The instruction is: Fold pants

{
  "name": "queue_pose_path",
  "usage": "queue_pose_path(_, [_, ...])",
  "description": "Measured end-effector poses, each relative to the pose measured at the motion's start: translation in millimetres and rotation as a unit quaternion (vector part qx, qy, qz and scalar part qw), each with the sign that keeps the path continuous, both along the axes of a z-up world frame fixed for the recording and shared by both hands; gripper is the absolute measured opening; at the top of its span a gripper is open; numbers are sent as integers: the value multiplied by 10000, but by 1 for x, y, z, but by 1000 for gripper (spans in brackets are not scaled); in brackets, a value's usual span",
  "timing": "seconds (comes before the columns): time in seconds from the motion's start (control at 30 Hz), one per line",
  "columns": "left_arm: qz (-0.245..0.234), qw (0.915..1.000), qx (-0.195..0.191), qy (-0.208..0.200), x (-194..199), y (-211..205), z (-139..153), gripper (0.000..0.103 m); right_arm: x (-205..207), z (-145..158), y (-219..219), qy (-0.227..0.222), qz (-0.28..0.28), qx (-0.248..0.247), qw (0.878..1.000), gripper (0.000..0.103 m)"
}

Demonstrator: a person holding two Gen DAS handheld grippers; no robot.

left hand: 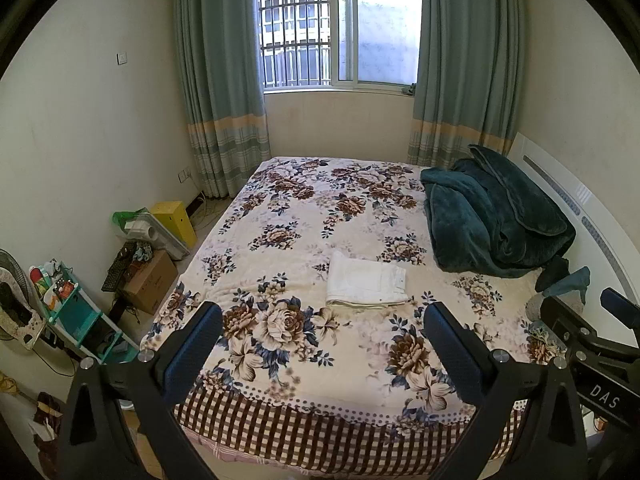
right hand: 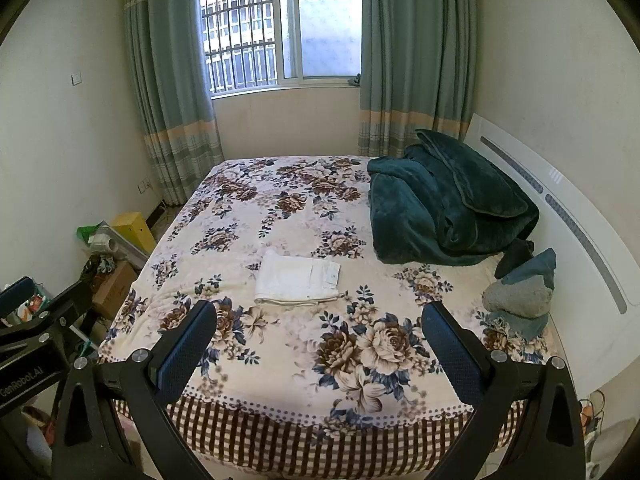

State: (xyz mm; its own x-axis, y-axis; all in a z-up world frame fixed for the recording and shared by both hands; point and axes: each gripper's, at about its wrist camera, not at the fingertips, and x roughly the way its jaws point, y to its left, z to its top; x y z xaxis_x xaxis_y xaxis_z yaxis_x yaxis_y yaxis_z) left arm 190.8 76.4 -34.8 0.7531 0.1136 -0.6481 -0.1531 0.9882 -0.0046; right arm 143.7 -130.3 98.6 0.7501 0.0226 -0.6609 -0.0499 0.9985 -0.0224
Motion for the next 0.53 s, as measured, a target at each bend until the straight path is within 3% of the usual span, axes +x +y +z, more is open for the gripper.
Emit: queue_pose_path(0.53, [-86, 10000, -25, -28, -2, -4, 2, 103, -8, -7, 2, 12, -6, 23, 10000, 103])
